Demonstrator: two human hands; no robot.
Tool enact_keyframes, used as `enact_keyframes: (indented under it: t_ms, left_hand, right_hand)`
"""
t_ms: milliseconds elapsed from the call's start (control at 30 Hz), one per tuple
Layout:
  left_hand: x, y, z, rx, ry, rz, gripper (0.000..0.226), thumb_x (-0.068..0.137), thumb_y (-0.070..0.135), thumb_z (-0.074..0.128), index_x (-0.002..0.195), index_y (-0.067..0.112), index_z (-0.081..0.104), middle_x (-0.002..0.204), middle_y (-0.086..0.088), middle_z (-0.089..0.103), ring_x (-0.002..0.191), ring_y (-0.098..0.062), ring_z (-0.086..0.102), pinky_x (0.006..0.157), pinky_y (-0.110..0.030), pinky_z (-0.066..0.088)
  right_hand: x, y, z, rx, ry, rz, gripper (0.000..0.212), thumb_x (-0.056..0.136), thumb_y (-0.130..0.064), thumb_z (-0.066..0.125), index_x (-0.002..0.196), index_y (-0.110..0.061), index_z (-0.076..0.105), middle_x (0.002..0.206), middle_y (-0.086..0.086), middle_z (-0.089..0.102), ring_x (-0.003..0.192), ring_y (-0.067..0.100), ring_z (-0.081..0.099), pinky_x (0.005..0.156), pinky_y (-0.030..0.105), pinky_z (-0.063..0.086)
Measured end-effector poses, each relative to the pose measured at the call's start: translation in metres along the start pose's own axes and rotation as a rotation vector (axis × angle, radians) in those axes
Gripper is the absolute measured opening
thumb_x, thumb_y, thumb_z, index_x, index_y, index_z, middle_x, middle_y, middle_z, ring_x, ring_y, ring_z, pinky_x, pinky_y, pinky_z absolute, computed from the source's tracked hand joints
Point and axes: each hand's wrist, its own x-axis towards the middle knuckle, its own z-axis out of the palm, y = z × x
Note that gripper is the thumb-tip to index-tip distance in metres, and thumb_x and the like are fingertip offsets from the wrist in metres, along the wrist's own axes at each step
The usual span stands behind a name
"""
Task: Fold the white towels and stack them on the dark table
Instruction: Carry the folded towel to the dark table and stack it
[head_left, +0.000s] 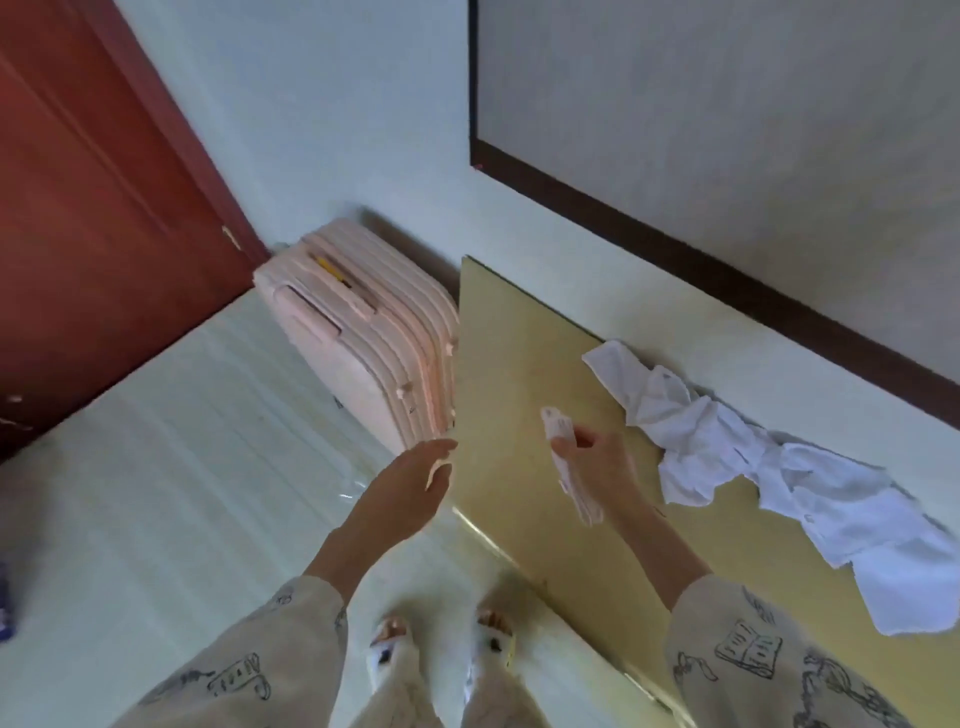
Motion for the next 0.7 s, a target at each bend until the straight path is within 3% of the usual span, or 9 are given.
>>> enact_keyframes:
  t_ms: [67, 133, 333, 467, 700]
  left_hand:
    - [-0.028, -0.014, -0.025, -0.037, 0.094, -0.064, 0.033, 0.095, 0.022, 0.045, 0.128, 0.02, 0.05, 0.124, 0.002, 0.058, 0.111, -0.011, 0.056, 0.098, -0.023, 0.04]
    - [-0.062, -0.031, -0.047, -0.037, 0.176, -0.128, 0.033, 0.095, 0.024, 0.046, 0.128, 0.023, 0.05, 0.122, 0.004, 0.06, 0.11, -0.01, 0.056, 0.096, -0.021, 0.039]
    - [-0.212, -0.106, -0.132, -0.049, 0.479, -0.362, 0.032, 0.095, 0.021, 0.044, 0.126, 0.019, 0.052, 0.117, 0.001, 0.063, 0.106, -0.012, 0.059, 0.092, -0.023, 0.043]
    - [-0.346, -0.163, -0.181, -0.052, 0.716, -0.529, 0.029, 0.095, 0.017, 0.045, 0.123, 0.016, 0.054, 0.113, 0.0, 0.065, 0.101, -0.016, 0.062, 0.087, -0.025, 0.046]
    - [-0.562, -0.241, -0.236, -0.055, 1.013, -0.766, 0.027, 0.094, 0.016, 0.045, 0.119, 0.014, 0.058, 0.113, 0.0, 0.064, 0.098, -0.019, 0.063, 0.085, -0.028, 0.048]
  right_hand:
    - [-0.007, -0.027, 0.029, -0.115, -0.038, -0.122, 0.029, 0.084, -0.015, 0.061, 0.056, -0.009, 0.056, 0.048, 0.001, 0.039, 0.054, 0.02, 0.039, 0.051, 0.033, 0.032]
    - [-0.019, -0.056, 0.066, -0.287, -0.078, -0.282, 0.043, 0.08, -0.014, 0.061, 0.045, -0.018, 0.036, 0.041, -0.006, 0.03, 0.053, 0.02, 0.035, 0.053, 0.031, 0.028]
    - [-0.119, -0.127, 0.221, -0.521, -0.307, -0.701, 0.028, 0.082, -0.01, 0.055, 0.06, -0.007, 0.039, 0.056, 0.005, 0.033, 0.061, 0.021, 0.032, 0.054, 0.035, 0.021]
    - [-0.216, -0.135, 0.333, -0.529, -0.488, -0.833, 0.02, 0.081, -0.007, 0.05, 0.07, 0.006, 0.042, 0.064, 0.008, 0.035, 0.061, 0.02, 0.029, 0.055, 0.032, 0.02]
    - [-0.38, -0.121, 0.503, -0.535, -0.799, -1.017, 0.018, 0.086, -0.01, 0.049, 0.072, 0.001, 0.048, 0.064, 0.001, 0.042, 0.06, 0.017, 0.036, 0.054, 0.03, 0.027]
